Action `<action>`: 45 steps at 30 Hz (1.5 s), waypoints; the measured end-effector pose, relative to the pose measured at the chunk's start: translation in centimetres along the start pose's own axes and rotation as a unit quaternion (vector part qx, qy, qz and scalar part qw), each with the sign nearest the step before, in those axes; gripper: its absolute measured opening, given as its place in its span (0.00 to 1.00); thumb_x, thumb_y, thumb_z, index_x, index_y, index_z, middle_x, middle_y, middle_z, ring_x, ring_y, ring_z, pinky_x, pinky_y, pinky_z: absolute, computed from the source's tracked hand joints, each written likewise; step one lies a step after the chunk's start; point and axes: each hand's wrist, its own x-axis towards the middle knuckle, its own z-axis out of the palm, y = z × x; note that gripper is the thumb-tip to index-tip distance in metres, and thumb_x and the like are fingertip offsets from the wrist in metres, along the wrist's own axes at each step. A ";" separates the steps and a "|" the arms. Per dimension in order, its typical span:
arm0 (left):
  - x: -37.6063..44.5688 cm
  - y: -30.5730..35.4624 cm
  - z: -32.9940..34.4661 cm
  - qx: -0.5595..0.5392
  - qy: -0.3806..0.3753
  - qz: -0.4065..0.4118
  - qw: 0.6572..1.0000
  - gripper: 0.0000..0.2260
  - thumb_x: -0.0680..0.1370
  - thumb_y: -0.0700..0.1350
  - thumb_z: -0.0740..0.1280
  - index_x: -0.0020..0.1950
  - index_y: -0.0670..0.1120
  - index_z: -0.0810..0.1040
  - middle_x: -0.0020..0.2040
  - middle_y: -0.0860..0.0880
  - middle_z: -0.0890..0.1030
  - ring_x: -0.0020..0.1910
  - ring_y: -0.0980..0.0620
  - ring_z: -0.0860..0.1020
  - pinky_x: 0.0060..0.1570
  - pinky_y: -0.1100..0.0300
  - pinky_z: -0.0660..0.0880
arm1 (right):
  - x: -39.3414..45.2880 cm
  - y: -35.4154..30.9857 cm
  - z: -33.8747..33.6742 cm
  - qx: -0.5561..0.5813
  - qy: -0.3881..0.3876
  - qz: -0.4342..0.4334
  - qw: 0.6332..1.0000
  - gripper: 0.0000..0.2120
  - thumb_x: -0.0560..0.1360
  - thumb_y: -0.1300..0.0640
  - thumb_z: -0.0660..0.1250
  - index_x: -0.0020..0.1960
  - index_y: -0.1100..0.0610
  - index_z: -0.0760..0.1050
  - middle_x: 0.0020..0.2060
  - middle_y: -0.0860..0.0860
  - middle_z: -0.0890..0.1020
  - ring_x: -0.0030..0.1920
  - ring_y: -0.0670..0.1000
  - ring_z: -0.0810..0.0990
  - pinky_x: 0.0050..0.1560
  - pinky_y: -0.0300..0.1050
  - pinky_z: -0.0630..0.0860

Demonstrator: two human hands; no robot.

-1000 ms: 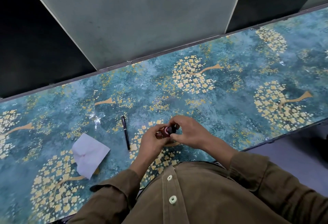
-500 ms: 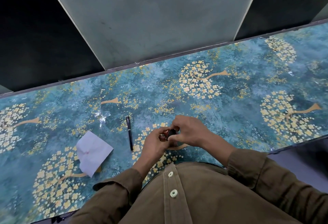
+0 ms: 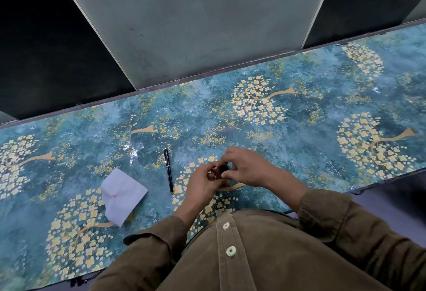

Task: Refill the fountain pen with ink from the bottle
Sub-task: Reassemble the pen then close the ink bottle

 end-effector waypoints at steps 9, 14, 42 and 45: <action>-0.6 0.3 0.1 0.026 0.005 0.011 1.000 0.21 0.70 0.33 0.72 0.56 0.55 0.82 0.46 0.53 0.85 0.40 0.63 0.83 0.43 0.63 0.82 | 0.4 -0.8 0.3 -0.117 0.044 0.023 0.992 0.21 0.72 0.34 0.69 0.47 0.52 0.72 0.42 0.49 0.80 0.39 0.52 0.75 0.36 0.46 0.67; -0.8 0.7 0.2 0.043 0.006 0.008 0.999 0.17 0.73 0.38 0.74 0.60 0.51 0.81 0.46 0.50 0.83 0.38 0.63 0.82 0.36 0.71 0.76 | 0.0 -0.4 -0.5 -0.062 -0.003 0.006 0.998 0.23 0.71 0.39 0.72 0.61 0.48 0.73 0.55 0.46 0.77 0.50 0.51 0.78 0.47 0.49 0.75; -0.8 1.2 0.3 0.007 0.010 -0.022 1.000 0.20 0.71 0.32 0.74 0.51 0.57 0.81 0.38 0.56 0.83 0.35 0.65 0.82 0.34 0.72 0.76 | 1.5 -0.2 -0.8 -0.074 -0.022 -0.018 0.997 0.16 0.71 0.42 0.73 0.49 0.52 0.74 0.47 0.48 0.78 0.45 0.53 0.76 0.41 0.49 0.72; -0.7 1.2 0.2 0.008 0.008 -0.017 1.000 0.21 0.70 0.32 0.74 0.51 0.57 0.80 0.42 0.54 0.83 0.37 0.61 0.83 0.35 0.71 0.77 | 1.4 0.1 -0.1 -0.086 0.005 -0.006 0.996 0.22 0.69 0.35 0.71 0.45 0.53 0.71 0.40 0.47 0.75 0.40 0.53 0.75 0.36 0.48 0.68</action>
